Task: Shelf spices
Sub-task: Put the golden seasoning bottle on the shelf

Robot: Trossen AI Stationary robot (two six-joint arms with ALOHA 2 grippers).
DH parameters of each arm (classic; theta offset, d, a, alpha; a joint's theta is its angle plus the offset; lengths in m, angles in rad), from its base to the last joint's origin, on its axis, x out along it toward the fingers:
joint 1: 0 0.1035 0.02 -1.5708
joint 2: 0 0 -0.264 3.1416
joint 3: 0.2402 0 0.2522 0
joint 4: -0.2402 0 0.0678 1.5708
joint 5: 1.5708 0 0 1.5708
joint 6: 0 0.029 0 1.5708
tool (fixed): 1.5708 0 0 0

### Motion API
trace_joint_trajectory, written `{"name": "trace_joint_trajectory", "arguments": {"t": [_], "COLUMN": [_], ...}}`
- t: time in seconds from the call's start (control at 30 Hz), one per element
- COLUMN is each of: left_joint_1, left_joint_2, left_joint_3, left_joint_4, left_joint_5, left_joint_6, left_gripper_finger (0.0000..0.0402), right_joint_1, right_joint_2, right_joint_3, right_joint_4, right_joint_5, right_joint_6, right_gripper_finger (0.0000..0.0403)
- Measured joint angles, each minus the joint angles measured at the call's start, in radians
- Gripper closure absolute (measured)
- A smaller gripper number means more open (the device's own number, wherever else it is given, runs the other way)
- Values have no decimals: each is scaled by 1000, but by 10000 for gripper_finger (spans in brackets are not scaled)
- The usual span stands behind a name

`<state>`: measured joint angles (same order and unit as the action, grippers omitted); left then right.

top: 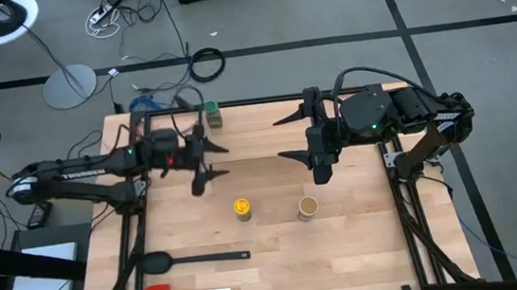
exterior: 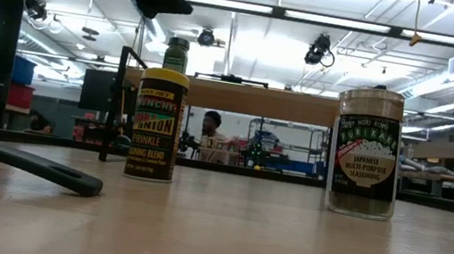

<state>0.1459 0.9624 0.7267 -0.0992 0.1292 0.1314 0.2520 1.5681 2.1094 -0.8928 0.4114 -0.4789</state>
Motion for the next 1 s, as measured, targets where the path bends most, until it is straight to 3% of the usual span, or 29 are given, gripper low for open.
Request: {"name": "trace_joint_trajectory", "arguments": {"t": [0.27,0.5,0.8,1.0], "left_joint_1": [-226,-369,-410,-410], "left_joint_2": [30,192,344,406], "left_joint_3": [-1,-1,7,45], "left_joint_4": [-72,-59,-19,-19], "left_joint_5": [-241,-341,-368,-321], "left_joint_6": [-106,-192,-267,-271], "left_gripper_finger": [101,100,100,100], "right_joint_1": [0,2,15,22], "right_joint_2": [0,0,0,0], "right_joint_3": [0,0,0,0], "right_joint_4": [0,0,-1,-2], "right_joint_5": [0,0,-12,-13], "right_joint_6": [1,5,11,11], "right_gripper_finger": [109,109,109,109]}}
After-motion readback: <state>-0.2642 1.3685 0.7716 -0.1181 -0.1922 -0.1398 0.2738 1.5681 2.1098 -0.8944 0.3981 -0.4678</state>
